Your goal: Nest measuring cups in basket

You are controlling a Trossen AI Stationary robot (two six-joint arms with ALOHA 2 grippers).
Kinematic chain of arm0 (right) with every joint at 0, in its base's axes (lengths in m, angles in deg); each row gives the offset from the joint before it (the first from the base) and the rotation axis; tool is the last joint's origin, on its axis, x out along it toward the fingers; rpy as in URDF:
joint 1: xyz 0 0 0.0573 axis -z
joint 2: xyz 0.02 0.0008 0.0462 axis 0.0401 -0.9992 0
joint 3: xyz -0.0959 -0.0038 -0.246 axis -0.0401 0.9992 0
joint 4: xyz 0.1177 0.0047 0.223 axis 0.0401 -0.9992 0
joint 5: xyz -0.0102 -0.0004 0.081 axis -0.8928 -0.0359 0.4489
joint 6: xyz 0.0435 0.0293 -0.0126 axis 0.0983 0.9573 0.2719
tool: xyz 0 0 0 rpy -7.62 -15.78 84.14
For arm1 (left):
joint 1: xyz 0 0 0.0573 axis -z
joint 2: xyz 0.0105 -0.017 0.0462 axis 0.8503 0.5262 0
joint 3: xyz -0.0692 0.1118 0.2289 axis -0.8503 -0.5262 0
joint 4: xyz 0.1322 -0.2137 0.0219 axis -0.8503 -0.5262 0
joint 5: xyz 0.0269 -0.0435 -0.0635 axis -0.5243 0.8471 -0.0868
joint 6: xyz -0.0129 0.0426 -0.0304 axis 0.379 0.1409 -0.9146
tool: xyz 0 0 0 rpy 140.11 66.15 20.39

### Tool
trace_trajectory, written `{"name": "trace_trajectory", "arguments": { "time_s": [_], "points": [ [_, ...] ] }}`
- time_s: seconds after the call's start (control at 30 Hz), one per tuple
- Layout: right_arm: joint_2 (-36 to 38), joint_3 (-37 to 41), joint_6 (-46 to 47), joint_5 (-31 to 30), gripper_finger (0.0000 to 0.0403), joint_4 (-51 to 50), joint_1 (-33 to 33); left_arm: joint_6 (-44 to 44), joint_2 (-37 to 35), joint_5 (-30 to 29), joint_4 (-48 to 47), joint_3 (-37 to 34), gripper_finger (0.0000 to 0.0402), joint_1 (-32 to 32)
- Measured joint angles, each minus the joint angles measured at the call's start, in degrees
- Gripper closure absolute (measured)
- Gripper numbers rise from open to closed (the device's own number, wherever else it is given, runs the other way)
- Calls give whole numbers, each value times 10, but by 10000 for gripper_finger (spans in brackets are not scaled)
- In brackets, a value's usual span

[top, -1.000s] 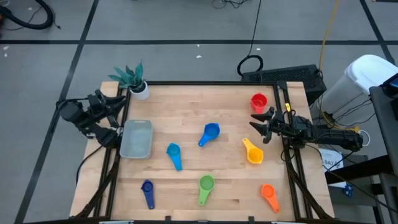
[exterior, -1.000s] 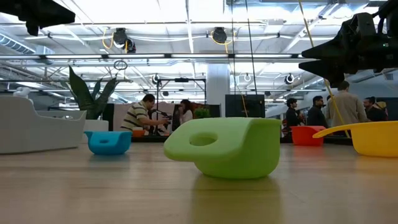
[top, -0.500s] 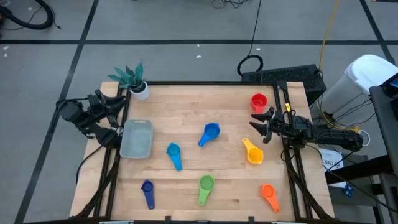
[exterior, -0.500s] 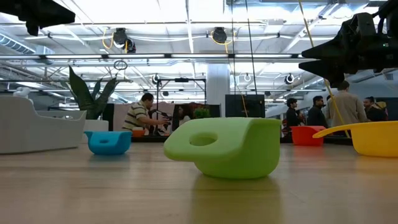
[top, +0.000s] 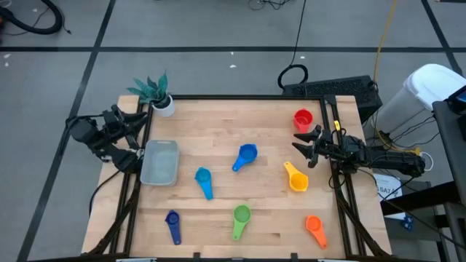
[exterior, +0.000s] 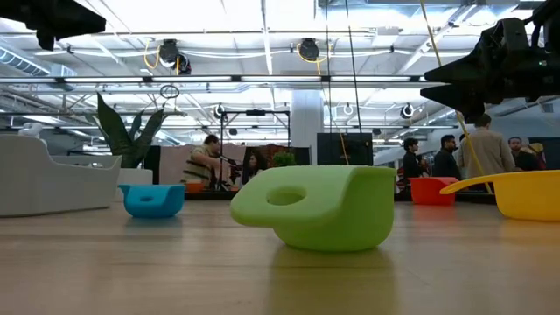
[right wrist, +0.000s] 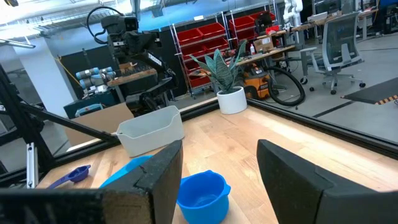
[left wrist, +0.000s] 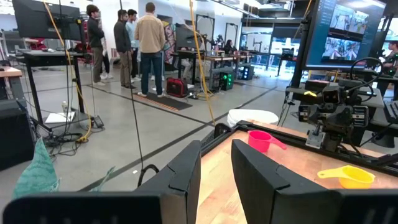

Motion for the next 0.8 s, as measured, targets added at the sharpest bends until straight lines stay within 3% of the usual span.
{"name": "trace_trajectory", "arguments": {
  "time_s": [0.8],
  "points": [
    [0, 0, 0, 0, 204, 64, 0, -6, 0, 0, 0, 0, 309, 0]
  ]
}}
